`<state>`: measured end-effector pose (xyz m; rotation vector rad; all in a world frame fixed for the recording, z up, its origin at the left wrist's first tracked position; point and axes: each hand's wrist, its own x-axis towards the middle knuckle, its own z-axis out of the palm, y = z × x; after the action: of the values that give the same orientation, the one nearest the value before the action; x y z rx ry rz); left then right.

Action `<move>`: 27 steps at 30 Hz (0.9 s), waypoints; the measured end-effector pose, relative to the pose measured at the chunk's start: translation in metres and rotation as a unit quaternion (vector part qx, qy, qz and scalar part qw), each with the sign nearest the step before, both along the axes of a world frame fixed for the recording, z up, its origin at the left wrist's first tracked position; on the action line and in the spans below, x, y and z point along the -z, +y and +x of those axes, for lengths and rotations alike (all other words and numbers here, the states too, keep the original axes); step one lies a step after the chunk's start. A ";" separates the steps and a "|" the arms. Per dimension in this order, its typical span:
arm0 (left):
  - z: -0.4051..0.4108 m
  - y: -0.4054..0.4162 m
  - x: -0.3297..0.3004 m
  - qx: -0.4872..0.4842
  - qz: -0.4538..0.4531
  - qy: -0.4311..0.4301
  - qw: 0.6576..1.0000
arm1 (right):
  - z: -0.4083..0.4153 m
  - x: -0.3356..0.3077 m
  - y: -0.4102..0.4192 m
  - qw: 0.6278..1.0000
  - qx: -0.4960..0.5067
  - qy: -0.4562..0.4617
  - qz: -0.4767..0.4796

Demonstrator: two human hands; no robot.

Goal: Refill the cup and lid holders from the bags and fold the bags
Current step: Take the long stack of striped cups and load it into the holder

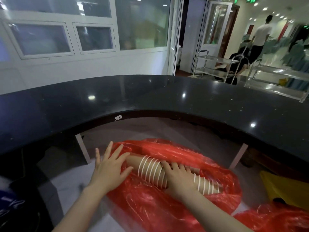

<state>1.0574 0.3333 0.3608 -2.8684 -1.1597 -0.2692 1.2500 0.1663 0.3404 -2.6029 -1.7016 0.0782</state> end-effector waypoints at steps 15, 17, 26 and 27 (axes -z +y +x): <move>-0.003 0.034 -0.013 -0.042 -0.239 -0.129 0.961 | 0.024 -0.043 -0.041 0.963 -0.035 0.160 0.214; -0.001 0.025 -0.019 -0.049 -0.224 -0.148 0.962 | 0.023 -0.050 -0.042 0.953 -0.045 0.175 0.243; 0.023 -0.064 -0.058 0.096 -0.553 -0.597 0.573 | -0.013 -0.062 -0.026 0.917 -0.068 0.203 0.337; 0.028 -0.070 -0.057 0.067 -0.559 -0.611 0.556 | -0.016 -0.060 -0.025 0.919 -0.070 0.201 0.332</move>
<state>1.0856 0.2632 0.4180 -3.5486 -1.4671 -2.8957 1.2338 0.1418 0.3999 -1.8214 -1.4331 0.0262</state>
